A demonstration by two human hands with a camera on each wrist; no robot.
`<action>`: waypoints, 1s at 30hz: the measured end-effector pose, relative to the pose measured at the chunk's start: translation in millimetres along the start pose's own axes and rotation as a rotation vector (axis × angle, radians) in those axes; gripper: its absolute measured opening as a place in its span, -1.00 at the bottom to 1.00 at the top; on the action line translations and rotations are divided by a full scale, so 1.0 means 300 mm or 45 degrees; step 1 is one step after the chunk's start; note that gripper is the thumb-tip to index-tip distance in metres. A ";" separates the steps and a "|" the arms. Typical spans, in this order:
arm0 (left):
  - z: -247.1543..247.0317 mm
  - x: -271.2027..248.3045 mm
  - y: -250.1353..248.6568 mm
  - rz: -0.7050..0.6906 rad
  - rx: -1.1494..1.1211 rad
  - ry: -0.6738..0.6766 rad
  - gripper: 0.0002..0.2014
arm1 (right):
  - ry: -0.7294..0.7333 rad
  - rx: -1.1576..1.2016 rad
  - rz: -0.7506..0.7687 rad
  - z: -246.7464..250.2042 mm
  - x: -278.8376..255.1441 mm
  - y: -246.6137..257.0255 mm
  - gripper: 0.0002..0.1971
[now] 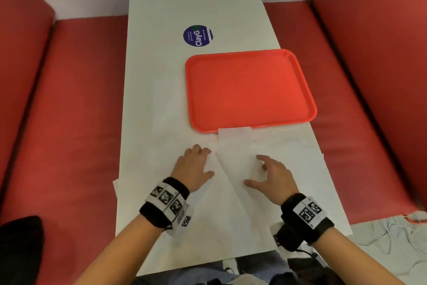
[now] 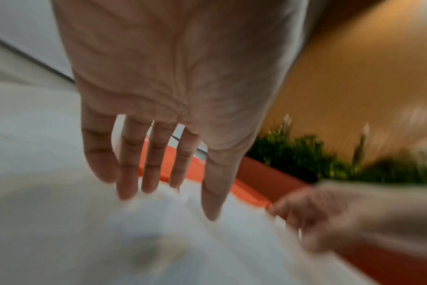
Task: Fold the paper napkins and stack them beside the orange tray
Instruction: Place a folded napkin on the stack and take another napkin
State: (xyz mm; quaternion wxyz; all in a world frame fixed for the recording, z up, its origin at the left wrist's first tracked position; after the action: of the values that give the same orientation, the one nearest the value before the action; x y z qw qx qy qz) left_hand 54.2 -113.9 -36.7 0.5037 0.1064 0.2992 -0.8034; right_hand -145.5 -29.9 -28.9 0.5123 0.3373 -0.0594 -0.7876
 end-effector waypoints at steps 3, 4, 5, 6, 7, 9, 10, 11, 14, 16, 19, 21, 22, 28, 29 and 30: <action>-0.055 -0.012 -0.006 0.059 0.182 -0.053 -0.29 | -0.106 0.002 0.030 0.035 0.001 0.033 -0.47; -0.064 -0.013 -0.002 0.079 0.163 -0.078 -0.25 | -0.136 0.006 0.060 0.046 -0.001 0.046 -0.62; -0.073 -0.012 0.007 0.096 0.134 -0.097 -0.21 | -0.151 0.034 0.094 0.055 -0.001 0.056 -0.75; -0.079 -0.012 0.016 0.103 0.100 -0.119 -0.18 | -0.152 0.075 0.126 0.061 -0.005 0.067 -0.75; -0.078 -0.013 0.021 0.097 0.051 -0.151 -0.15 | -0.157 0.117 0.175 0.067 -0.009 0.080 -0.69; -0.059 -0.020 0.027 0.041 -0.137 -0.248 -0.08 | -0.175 0.245 0.309 0.107 -0.032 0.118 -0.66; -0.039 -0.028 0.025 -0.009 -0.286 -0.307 -0.04 | -0.167 0.344 0.394 0.132 -0.048 0.144 -0.71; -0.015 -0.036 0.024 -0.062 -0.471 -0.363 -0.01 | -0.161 0.456 0.477 0.163 -0.065 0.168 -0.80; 0.037 -0.049 0.037 -0.135 -1.093 -0.436 0.02 | -0.125 0.881 0.635 0.268 -0.115 0.223 -0.85; 0.054 -0.043 0.041 -0.127 -1.494 -0.384 0.03 | -0.140 1.099 0.654 0.331 -0.121 0.232 -0.69; 0.058 -0.031 0.006 -0.122 -1.816 -0.179 -0.05 | -0.239 1.276 0.545 0.382 -0.083 0.212 -0.70; 0.046 -0.017 -0.020 -0.105 -1.853 -0.084 -0.07 | -0.302 1.303 0.450 0.375 -0.043 0.175 -0.71; 0.039 -0.009 -0.026 -0.077 -1.869 -0.065 -0.07 | -0.322 1.287 0.411 0.364 -0.023 0.157 -0.72; 0.083 0.007 -0.026 -0.013 -1.909 -0.169 -0.64 | -0.332 1.060 0.264 0.300 0.042 0.073 -0.80; 0.097 0.001 -0.024 -0.019 -1.887 -0.198 -0.69 | -0.327 1.035 0.247 0.295 0.044 0.065 -0.82; 0.108 -0.005 -0.022 -0.033 -1.853 -0.225 -0.71 | -0.317 1.016 0.244 0.290 0.044 0.062 -0.84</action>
State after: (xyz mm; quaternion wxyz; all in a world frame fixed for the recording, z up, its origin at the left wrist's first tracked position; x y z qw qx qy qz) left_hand 53.4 -129.7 -7.9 0.4597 -0.3239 0.7166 -0.4127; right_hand -186.0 -71.8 39.7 0.4015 0.4044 -0.4519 -0.6864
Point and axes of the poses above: each hand's wrist, its own x-axis towards the middle knuckle, its own z-axis out of the back of the hand, y = z × x, the point moved 9 cm from there along x, towards the middle knuckle
